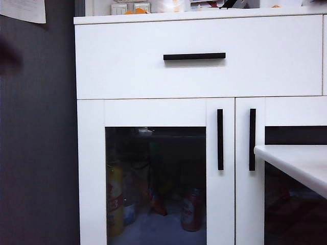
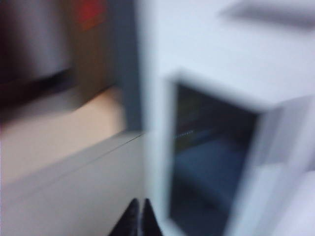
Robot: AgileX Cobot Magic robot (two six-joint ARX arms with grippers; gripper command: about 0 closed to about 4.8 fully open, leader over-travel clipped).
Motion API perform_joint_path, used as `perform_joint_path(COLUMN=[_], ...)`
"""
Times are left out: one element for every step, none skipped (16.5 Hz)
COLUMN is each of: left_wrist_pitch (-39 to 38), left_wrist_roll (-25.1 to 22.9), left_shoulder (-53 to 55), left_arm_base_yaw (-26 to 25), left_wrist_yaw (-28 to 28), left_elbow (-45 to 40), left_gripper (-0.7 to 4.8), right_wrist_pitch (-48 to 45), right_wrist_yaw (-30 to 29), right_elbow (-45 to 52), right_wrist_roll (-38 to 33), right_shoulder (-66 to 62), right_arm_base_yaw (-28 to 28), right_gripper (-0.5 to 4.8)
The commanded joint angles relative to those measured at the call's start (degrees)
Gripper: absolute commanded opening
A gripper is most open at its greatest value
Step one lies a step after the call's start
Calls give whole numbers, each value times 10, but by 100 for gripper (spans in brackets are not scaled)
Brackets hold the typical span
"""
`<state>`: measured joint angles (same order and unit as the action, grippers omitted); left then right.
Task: Open the left door of the white cabinet, pick up a can of beverage from the table on the right, place it inside the cabinet, and finally close the cabinet door.
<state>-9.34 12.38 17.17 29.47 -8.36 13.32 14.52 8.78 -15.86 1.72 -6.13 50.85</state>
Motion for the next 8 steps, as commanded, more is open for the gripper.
perform_joint_path(left_wrist_pitch=[81, 73, 59, 50, 47, 47, 47, 47], left_wrist_roll=[2, 1, 1, 1, 1, 1, 1, 1], left_shoulder=[-1, -1, -1, -1, -1, -1, -1, -1], left_arm_base_yaw=[1, 1, 1, 1, 1, 1, 1, 1], left_wrist_yaw=[-16, -16, -15, -14, -16, -15, -13, -14], left_elbow=[-47, -48, -48, -48, -48, -48, -48, -48], left_gripper=[-6, -6, -6, -6, -6, -6, -6, -6], right_wrist_pitch=[-22, -17, -5, 3, 5, 5, 5, 5], right_wrist_yaw=[-100, -95, -80, -66, -59, -60, -59, -59], right_elbow=[44, 47, 47, 47, 47, 47, 47, 47], right_wrist_roll=[-33, -32, -32, -32, -32, -32, -32, -32], right_shoulder=[0, 0, 0, 0, 0, 0, 0, 0], right_arm_base_yaw=[1, 0, -1, -1, -1, -1, -1, -1], right_gripper=[2, 3, 4, 4, 4, 4, 4, 4])
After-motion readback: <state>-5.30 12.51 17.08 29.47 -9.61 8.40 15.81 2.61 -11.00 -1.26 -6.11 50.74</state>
